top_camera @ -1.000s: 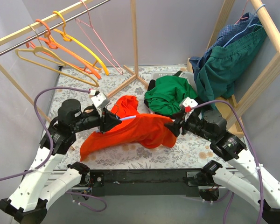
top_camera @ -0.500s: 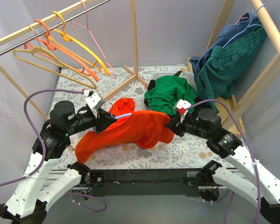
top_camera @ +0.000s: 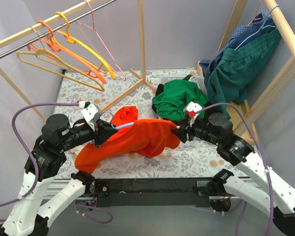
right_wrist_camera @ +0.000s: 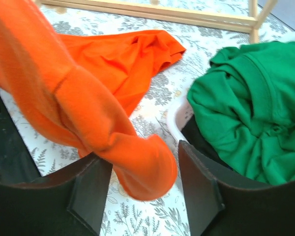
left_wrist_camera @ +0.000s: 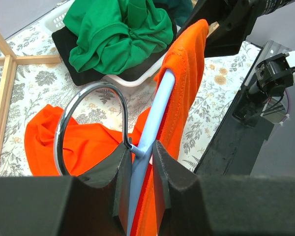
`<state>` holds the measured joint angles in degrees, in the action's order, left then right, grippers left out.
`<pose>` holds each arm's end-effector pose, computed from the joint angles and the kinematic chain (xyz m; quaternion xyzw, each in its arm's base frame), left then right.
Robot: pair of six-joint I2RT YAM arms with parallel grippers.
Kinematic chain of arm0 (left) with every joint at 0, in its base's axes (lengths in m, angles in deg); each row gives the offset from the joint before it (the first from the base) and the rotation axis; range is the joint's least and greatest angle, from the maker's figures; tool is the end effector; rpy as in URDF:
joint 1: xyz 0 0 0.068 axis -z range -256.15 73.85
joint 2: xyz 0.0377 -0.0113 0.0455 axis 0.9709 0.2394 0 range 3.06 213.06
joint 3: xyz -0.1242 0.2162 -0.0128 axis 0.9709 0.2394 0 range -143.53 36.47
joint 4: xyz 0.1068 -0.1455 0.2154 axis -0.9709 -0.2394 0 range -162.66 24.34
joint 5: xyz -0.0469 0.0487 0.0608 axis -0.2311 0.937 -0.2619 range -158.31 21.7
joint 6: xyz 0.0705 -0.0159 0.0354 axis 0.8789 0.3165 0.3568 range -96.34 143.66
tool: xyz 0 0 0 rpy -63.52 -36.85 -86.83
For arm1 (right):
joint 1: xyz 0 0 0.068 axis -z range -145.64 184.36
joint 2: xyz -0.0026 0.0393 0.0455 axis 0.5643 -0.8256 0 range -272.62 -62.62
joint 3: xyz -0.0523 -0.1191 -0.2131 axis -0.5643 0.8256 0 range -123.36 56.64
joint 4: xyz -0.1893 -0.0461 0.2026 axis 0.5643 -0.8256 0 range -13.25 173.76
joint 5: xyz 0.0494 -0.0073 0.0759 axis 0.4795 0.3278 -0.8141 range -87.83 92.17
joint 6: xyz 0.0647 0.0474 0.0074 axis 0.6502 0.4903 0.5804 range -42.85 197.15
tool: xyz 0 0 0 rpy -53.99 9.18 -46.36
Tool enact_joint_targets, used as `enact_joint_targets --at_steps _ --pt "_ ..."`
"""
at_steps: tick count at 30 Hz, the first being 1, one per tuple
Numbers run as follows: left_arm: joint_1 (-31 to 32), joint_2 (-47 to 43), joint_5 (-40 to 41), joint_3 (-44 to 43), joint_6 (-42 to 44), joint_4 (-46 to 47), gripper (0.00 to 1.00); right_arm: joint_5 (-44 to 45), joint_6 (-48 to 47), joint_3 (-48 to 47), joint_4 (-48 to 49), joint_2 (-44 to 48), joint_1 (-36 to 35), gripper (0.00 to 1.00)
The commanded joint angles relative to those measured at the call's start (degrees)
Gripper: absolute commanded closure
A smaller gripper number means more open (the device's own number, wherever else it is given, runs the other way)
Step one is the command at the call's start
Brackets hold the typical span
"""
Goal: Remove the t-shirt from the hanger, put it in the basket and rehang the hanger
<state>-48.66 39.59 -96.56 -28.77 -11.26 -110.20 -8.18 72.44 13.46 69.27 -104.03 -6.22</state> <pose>0.1282 -0.1038 0.3998 0.0968 0.7816 -0.4695 0.3992 0.1763 0.1674 0.3091 -0.3514 0.6962 0.2585 0.5701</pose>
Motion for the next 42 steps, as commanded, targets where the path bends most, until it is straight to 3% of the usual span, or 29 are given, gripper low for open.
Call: enact_joint_targets --at_steps 1,2,4,5,6,12,28,36,39,42 --pt "-0.24 -0.5 -0.14 -2.09 -0.15 1.03 1.0 -6.25 -0.39 -2.26 4.37 -2.17 -0.03 0.42" --pt "-0.15 -0.5 -0.14 -2.09 -0.33 0.94 1.0 -7.83 -0.39 -2.35 5.07 -2.71 -0.12 0.58" --pt "-0.24 -1.02 -0.14 -2.01 -0.42 0.85 1.0 -7.76 -0.13 -2.7 5.69 -3.68 -0.12 0.77" --pt "-0.15 -1.29 -0.14 -1.83 -0.59 0.76 1.0 -7.58 -0.04 -2.96 5.78 -3.77 -0.12 0.96" --pt "-0.24 -1.46 -0.05 -1.74 -0.68 0.76 1.0 -7.32 0.05 -3.49 5.78 -3.59 -0.12 0.99" --pt "-0.24 -2.25 1.35 -1.04 -0.85 -1.08 1.0 1.81 0.84 -4.63 5.87 0.0 -0.12 0.99" --pt "-0.24 -5.59 6.27 -1.47 -0.77 -4.77 1.0 43.01 -1.71 -6.13 13.42 7.22 0.06 0.99" --pt "-0.15 -7.44 11.72 -4.73 0.38 -8.73 1.0 47.62 -1.53 -5.6 14.66 6.87 0.76 0.99" --pt "-0.15 -8.41 13.57 -4.64 0.38 -8.9 1.0 46.65 0.57 -4.46 12.21 6.95 0.94 0.99" --pt "-0.15 -8.41 13.57 -4.99 0.46 -8.56 1.0 39.38 1.11 -3.32 8.26 7.13 1.03 0.99"
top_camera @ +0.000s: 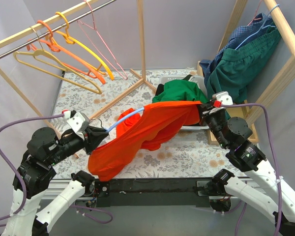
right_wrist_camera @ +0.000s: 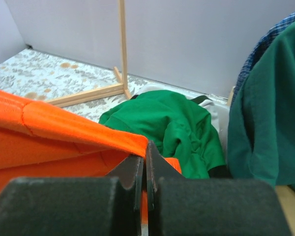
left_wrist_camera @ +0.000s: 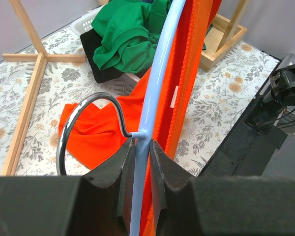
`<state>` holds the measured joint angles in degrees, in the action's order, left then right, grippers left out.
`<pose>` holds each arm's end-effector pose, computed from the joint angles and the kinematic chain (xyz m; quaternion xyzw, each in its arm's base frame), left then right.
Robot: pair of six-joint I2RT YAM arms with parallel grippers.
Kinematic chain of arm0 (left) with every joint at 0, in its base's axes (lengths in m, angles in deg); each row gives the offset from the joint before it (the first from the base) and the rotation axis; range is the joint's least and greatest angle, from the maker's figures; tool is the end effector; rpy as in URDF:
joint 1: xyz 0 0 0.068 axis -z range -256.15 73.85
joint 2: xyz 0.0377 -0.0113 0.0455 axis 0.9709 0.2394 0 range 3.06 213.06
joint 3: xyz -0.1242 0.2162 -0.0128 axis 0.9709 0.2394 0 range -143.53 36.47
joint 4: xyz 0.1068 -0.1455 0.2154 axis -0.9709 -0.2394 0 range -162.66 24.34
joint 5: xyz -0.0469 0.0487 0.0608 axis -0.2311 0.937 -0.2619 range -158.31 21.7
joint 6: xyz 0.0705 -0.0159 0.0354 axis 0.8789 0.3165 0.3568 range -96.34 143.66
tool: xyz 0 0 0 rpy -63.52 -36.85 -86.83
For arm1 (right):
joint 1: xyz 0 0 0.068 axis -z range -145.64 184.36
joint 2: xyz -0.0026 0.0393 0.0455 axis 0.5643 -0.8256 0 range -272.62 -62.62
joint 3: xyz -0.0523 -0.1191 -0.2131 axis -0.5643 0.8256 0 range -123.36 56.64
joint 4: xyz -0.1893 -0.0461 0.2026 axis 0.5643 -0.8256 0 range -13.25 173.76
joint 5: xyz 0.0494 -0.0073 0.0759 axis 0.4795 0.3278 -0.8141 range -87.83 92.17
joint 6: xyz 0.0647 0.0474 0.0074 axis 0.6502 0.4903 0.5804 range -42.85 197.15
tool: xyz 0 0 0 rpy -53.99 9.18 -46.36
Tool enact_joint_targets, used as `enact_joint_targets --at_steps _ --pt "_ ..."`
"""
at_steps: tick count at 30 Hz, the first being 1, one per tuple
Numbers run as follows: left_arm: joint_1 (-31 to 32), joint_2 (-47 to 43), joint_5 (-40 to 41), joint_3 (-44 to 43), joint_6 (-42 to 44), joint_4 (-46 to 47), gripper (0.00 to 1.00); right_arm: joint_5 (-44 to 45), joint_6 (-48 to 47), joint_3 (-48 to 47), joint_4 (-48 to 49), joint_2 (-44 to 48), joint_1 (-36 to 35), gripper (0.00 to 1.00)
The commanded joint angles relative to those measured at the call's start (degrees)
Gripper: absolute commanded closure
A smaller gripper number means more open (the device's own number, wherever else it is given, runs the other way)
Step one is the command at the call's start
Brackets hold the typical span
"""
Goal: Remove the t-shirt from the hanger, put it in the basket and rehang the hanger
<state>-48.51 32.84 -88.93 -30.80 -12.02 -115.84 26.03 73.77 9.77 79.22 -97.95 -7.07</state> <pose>0.0966 -0.0782 0.4115 0.0577 0.7743 -0.4415 0.4497 0.1756 0.1173 0.3810 -0.1039 0.6583 0.1094 0.7375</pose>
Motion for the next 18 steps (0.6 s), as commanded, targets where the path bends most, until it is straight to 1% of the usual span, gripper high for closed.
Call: enact_joint_targets --at_steps 1,2,3,4,5,7,8,12,18 --pt "-0.39 -1.48 5.68 -2.96 1.23 -2.74 1.0 -2.6 -0.66 0.47 -2.4 1.14 1.88 0.97" --pt "-0.3 -1.22 5.25 -2.87 1.23 -2.48 1.0 -6.68 -1.1 0.73 -2.84 1.23 1.88 0.89" --pt "-0.3 -0.69 4.98 -2.87 1.32 -2.3 1.0 -10.63 -1.98 0.64 -3.54 0.97 1.88 0.79" --pt "-0.39 -0.51 4.72 -2.61 1.32 -1.69 1.0 -17.37 -2.42 0.21 -5.46 0.62 1.88 0.57" --pt "-0.39 -0.25 3.84 -2.35 1.32 -1.42 1.0 -19.7 -2.6 -1.36 -7.05 -0.43 1.97 0.47" --pt "-0.39 0.54 3.31 -2.0 1.23 -0.37 1.0 -25.59 -3.65 -3.3 -10.82 -1.93 1.88 0.37" --pt "-0.39 0.72 2.79 -1.82 1.23 -0.1 1.0 -26.66 -3.92 -5.31 -11.45 -3.15 1.88 0.36" --pt "-0.3 1.33 1.47 -1.2 0.96 0.86 1.0 -35.34 -6.2 -8.14 -11.46 -5.18 1.88 0.31" --pt "-0.39 1.42 0.23 -0.94 0.44 1.04 1.0 -44.23 -7.79 -12.63 -8.3 -11.42 1.97 0.3"
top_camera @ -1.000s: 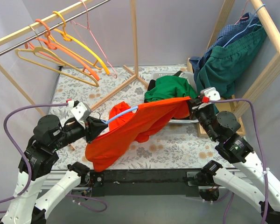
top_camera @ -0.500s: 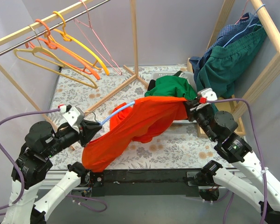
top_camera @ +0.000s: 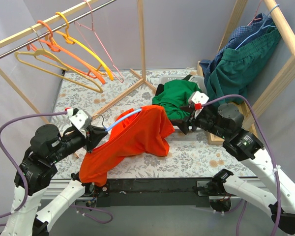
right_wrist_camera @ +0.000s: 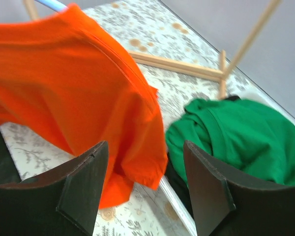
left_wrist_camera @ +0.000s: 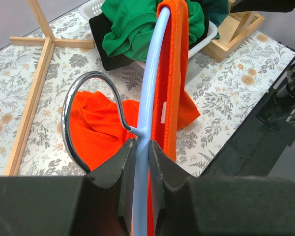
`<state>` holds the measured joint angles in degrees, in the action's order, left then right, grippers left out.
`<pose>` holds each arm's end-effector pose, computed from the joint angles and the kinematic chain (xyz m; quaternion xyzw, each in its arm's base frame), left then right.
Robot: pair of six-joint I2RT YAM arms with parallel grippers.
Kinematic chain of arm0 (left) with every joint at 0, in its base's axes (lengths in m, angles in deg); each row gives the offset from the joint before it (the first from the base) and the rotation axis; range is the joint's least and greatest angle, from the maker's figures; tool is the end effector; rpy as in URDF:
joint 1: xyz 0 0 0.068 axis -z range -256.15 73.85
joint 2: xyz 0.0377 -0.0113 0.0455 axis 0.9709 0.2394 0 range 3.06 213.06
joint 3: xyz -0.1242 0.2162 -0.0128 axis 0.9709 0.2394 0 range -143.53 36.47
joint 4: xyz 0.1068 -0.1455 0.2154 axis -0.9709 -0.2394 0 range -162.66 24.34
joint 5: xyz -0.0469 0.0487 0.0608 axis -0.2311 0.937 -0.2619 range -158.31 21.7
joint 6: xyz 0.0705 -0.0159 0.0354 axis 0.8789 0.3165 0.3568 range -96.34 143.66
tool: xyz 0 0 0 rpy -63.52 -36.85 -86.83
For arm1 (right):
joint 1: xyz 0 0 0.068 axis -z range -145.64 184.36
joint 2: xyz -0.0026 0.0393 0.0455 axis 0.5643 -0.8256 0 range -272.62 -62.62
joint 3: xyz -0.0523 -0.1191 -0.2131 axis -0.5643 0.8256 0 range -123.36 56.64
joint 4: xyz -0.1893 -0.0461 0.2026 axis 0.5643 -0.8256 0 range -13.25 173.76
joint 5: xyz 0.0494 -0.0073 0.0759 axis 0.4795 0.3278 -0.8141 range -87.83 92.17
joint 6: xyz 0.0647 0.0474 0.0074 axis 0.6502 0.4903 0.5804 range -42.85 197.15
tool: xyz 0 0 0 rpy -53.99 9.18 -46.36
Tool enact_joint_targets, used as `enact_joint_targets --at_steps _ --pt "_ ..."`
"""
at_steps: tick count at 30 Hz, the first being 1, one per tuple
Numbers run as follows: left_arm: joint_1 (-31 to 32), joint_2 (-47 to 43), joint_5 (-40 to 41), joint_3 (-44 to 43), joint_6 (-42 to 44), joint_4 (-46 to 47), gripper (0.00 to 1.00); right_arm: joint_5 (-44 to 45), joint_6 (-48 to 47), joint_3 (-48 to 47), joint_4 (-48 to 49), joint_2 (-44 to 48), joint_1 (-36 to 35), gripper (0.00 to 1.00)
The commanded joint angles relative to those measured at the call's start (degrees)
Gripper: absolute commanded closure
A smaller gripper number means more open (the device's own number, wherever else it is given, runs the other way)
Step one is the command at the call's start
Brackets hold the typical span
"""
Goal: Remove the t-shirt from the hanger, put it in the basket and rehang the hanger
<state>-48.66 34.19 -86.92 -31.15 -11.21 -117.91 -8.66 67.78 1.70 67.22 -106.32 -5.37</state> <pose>0.1027 -0.0784 0.4059 0.0468 0.7916 -0.4186 0.4427 0.1742 0.1617 0.3768 -0.3635 0.6428 0.2429 0.6291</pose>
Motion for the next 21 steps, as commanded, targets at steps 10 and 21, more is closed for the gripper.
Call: enact_joint_targets --at_steps 10,21 --pt "-0.24 0.5 -4.68 1.17 -1.16 4.0 1.0 -23.62 -2.23 -15.43 4.94 -13.23 -0.61 0.3" --pt "-0.24 5.25 -13.9 3.54 -1.43 5.05 1.0 -22.39 -13.21 -29.95 -12.63 -24.76 -11.86 0.3"
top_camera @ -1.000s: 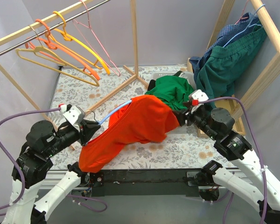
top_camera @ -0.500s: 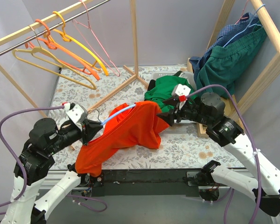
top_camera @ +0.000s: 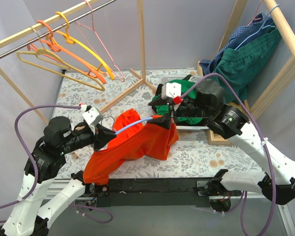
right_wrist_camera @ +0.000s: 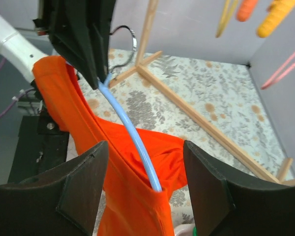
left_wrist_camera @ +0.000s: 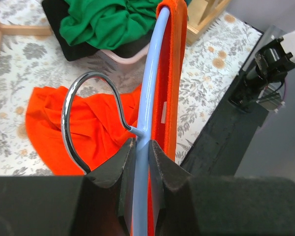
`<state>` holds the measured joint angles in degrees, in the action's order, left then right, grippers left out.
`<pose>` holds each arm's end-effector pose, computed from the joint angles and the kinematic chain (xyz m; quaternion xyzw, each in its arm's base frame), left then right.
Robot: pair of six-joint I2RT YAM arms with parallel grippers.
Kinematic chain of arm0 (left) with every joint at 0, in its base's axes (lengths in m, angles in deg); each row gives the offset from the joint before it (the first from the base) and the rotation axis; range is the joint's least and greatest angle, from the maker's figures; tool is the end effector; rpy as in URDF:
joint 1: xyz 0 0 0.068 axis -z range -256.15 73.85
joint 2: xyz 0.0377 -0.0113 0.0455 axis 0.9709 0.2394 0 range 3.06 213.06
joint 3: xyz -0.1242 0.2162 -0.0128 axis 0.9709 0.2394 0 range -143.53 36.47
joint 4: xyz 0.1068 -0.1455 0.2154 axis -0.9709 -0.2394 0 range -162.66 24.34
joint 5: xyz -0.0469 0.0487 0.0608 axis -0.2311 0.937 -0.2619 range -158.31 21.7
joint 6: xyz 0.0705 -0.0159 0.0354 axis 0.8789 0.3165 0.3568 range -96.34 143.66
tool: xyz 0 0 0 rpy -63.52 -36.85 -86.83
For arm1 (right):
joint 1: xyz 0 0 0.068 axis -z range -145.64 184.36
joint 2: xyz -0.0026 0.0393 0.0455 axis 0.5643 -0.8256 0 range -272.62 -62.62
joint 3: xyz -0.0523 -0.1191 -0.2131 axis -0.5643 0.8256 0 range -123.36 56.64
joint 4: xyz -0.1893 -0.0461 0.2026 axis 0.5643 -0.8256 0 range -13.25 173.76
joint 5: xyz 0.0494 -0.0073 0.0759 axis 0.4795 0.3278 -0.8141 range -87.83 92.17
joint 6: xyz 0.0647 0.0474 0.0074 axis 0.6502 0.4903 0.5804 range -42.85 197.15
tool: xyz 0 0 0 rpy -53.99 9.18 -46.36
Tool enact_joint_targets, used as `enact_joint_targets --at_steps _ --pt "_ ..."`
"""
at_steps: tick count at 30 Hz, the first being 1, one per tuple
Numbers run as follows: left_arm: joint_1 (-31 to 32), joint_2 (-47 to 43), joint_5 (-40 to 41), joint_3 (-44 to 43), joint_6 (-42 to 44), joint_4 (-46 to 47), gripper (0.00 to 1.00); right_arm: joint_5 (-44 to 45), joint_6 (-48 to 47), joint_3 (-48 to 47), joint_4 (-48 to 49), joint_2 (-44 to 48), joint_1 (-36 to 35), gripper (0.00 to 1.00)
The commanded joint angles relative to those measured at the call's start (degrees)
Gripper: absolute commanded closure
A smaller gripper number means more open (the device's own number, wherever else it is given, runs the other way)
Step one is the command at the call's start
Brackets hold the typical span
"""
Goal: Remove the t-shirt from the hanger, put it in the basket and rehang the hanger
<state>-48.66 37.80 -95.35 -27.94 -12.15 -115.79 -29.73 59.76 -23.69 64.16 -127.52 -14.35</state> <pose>0.1198 -0.0979 0.3864 0.0751 0.8063 -0.4544 0.3712 0.1646 0.2430 0.4497 -0.5408 0.4881 0.3705 0.5762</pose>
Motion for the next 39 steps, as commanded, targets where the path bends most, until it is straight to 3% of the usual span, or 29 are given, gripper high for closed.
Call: enact_joint_targets --at_steps 1,6,14,16,19,20,23,28,29,35,39 --pt "-0.15 2.17 -6.08 0.33 -0.31 2.93 1.0 -1.76 -6.85 -5.44 -11.59 -5.04 -3.49 0.3" --pt "-0.24 2.44 -8.63 0.33 -0.13 3.2 1.0 -2.55 -9.15 -7.46 -17.66 -7.95 -5.52 0.3" --pt "-0.24 2.96 -12.94 0.86 -0.22 2.84 1.0 -2.91 -10.74 -11.15 -18.9 -12.7 -6.57 0.31" --pt "-0.24 2.96 -13.47 1.12 -0.22 2.84 1.0 -3.08 -11.18 -12.21 -19.51 -14.45 -6.92 0.35" --pt "-0.24 2.7 -14.0 1.47 -0.4 3.37 1.0 -2.91 -11.27 -13.88 -20.65 -16.56 -7.45 0.58" --pt "-0.24 2.53 -14.0 1.56 -0.49 3.46 1.0 -2.64 -11.27 -14.32 -20.92 -16.92 -7.8 0.73" --pt "-0.15 1.91 -14.17 1.74 -0.57 4.07 1.0 -2.03 -11.35 -13.8 -21.27 -17.36 -8.59 0.85" --pt "-0.24 1.91 -14.26 1.82 -0.49 4.25 1.0 -1.67 -11.97 -13.62 -21.8 -17.18 -9.47 0.83" --pt "-0.24 2.0 -14.17 1.82 -0.4 4.42 1.0 -1.76 -12.4 -13.71 -22.5 -17.19 -9.65 0.77" --pt "-0.15 1.91 -14.08 1.56 -0.4 4.6 1.0 -1.85 -13.2 -14.67 -24.44 -18.59 -10.35 0.61" --pt "-0.24 1.82 -14.26 1.56 -0.57 4.69 1.0 -0.97 -13.11 -14.76 -24.61 -19.47 -10.79 0.61"
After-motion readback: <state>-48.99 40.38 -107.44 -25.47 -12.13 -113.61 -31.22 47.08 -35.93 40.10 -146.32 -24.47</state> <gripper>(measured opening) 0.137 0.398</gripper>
